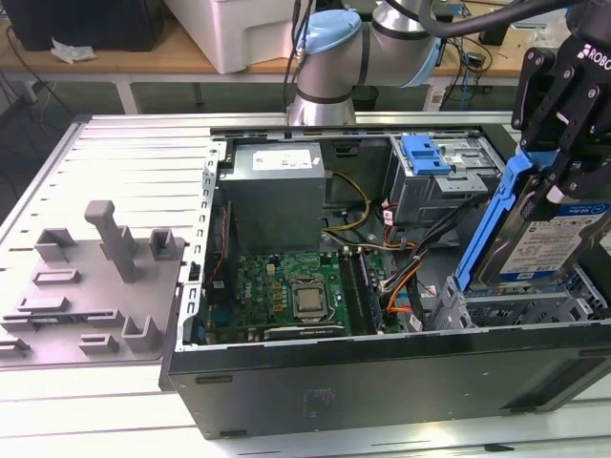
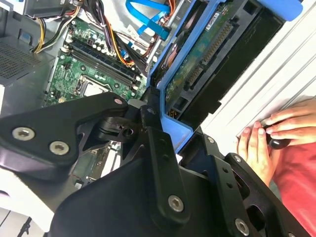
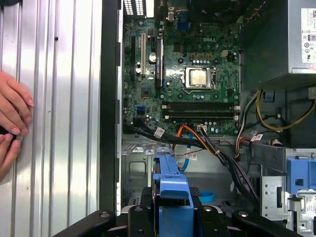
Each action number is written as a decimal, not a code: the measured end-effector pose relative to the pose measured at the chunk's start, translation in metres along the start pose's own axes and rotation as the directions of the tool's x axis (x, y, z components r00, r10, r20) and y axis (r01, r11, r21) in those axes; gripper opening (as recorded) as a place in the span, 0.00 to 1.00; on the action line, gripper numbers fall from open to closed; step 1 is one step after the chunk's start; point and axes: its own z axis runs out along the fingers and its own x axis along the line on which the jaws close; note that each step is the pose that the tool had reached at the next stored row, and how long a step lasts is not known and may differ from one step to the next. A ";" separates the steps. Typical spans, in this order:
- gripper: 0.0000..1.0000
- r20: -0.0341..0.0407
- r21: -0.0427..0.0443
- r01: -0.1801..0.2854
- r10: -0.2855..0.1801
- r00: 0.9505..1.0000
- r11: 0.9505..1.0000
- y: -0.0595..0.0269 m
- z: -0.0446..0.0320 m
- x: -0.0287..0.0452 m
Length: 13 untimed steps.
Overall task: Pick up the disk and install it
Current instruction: 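Insert the disk into the insertion slot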
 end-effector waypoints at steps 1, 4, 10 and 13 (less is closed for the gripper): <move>0.37 0.000 0.000 0.001 -0.001 1.000 1.000 0.0000 0.0000 0.0000; 0.37 0.000 0.000 0.001 -0.001 1.000 1.000 -0.0019 -0.0001 0.0001; 0.37 0.000 0.000 0.001 -0.001 1.000 1.000 -0.0025 0.0003 0.0001; 0.37 0.000 0.000 0.001 -0.001 1.000 1.000 -0.0025 0.0006 -0.0001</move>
